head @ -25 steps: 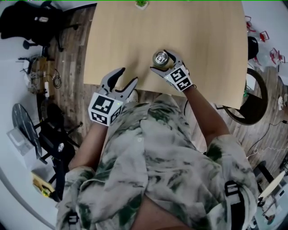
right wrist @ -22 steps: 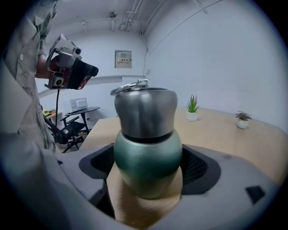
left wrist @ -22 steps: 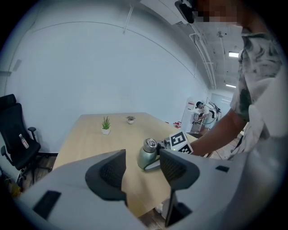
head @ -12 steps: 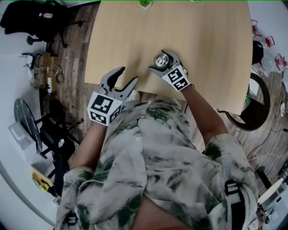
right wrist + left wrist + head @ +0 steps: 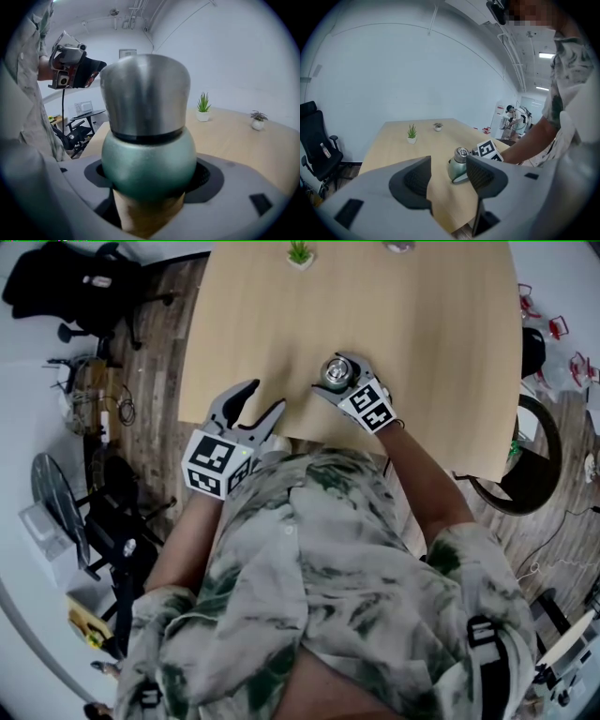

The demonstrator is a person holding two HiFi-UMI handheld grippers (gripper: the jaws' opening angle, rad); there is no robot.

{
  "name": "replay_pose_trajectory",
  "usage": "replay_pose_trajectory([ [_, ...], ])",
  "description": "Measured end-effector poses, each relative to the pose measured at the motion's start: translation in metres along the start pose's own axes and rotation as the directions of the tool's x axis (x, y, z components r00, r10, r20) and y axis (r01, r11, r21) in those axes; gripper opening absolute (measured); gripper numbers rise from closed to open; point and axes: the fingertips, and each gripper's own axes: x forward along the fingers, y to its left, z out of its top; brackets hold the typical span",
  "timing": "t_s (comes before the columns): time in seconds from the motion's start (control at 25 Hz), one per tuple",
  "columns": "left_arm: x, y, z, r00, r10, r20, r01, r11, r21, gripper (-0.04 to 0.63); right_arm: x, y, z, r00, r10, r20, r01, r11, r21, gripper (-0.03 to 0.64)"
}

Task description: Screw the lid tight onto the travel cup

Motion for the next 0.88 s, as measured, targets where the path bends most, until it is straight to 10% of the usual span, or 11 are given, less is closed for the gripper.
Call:
replay_pose_trajectory([
  [0.88, 0.018, 0.001, 0.078, 0.969, -0.223, 0.107, 0.211, 0.971, 0.114, 0.229, -0.089, -0.018, 0.139, 0.997, -0.071, -0.039, 0.075, 0.992, 0.099, 0.407],
])
